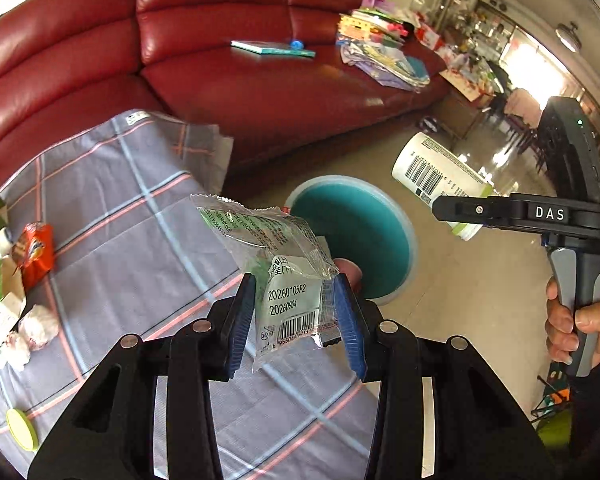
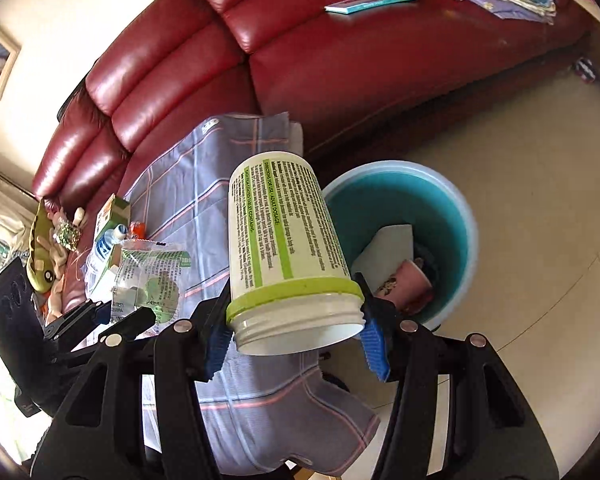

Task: Collect trash
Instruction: 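Carry the packet and pill bottle over the bucket and open both grippers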

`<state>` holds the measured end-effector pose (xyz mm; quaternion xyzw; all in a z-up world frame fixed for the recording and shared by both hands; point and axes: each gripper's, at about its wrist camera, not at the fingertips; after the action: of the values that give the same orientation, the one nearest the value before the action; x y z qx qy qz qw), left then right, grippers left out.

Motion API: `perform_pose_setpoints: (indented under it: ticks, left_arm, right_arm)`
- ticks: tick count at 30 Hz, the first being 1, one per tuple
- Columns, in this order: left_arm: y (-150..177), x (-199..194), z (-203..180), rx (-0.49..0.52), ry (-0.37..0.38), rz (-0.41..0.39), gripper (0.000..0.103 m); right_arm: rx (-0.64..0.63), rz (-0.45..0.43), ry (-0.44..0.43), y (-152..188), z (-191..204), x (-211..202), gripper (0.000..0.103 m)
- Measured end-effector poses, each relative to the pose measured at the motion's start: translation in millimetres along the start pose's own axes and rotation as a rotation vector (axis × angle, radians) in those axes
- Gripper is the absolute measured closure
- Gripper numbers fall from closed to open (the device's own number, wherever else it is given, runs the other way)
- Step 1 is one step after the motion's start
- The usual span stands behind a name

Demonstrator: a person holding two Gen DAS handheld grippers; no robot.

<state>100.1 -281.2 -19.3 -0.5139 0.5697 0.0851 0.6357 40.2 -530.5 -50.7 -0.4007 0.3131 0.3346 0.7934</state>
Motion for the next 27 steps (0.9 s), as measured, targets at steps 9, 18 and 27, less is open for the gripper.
perform_pose_setpoints:
  ticks: [9,18,27]
  left_arm:
    - [-31.1,71.0,-58.6,0.108,0.051,0.072,0.062]
    - [-35.8,139.1,-79.6,0.142,0.045,0.19,0.044]
    - [-30.6,141.0,-67.8,0.128,-0.01,0.169,0.01]
  right_arm:
    - [0.095,0.002,0.041,-3.6,-57.2,2.5,0.051]
    - [0.136,0.023,0.067,-9.2,-82.2,19.0,0.051]
    - [0.143,0.049,0.072,-14.6,-84.7,36.1,0.051]
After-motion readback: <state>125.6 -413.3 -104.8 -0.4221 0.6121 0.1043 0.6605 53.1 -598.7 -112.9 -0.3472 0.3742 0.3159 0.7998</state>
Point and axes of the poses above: each gripper's, at about its wrist camera, not at the fingertips, and x roughly the way its jaws point, z to its left, y to its underside, and after that the axes turned 2 degrees about -y, right-handed
